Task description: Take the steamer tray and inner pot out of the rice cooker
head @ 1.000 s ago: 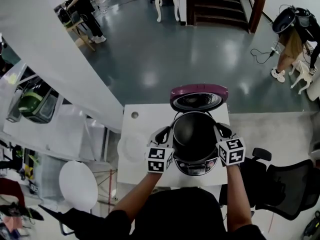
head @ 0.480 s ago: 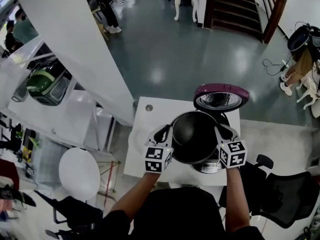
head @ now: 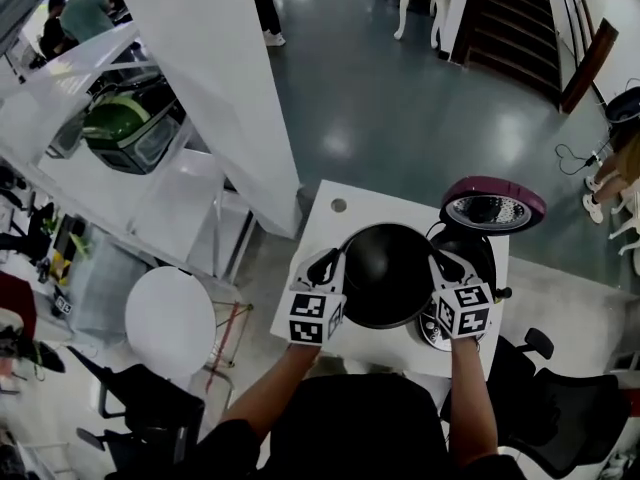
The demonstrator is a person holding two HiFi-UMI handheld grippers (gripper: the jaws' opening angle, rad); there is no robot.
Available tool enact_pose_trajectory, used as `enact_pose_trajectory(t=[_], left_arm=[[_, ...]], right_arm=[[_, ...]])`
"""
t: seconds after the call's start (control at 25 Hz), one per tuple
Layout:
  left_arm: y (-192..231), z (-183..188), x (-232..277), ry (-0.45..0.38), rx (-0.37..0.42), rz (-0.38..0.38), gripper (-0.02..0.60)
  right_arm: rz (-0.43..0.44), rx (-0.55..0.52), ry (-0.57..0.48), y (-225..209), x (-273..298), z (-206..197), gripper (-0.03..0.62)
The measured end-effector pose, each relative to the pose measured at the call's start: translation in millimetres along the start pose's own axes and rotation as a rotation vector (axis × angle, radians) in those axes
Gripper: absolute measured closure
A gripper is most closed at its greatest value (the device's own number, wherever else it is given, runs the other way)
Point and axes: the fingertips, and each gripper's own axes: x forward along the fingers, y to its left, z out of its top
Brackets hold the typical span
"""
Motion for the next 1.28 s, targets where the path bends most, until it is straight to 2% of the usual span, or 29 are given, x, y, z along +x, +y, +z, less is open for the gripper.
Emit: enact_pose_trajectory(t=[0.36,0.56,0.72,0.84,1.28], left_arm=[[72.2,-20.3,-16.5,0.018,-0.05,0.063,0.549],[107.5,-41.8,-18.2,0.043,-0.085,0.069,0.548],[132.8,-64.1,-16.0,0.077,-0.113,0.084,0.548],[147.7,-83.3,-10.3,0.131,-0.117,0.095,0.546],[176.1,-147.6,9.5,0.244,-0.183,0.123,0.551]], right_arm=[[0.061,-0.035,0.05,58.4,53.2,0.1,0.566],[0.083,-0.046,0.095,84.5,83.5,-11.0,0.566],[0.102,-0.078,0.137,102.9,107.0,-25.9,0.566],[0.115,-0.092,0.169,112.1,124.8,-40.1,0.566],[0.141,-0.097,0.294,123.7,171.9,-100.8,0.568]])
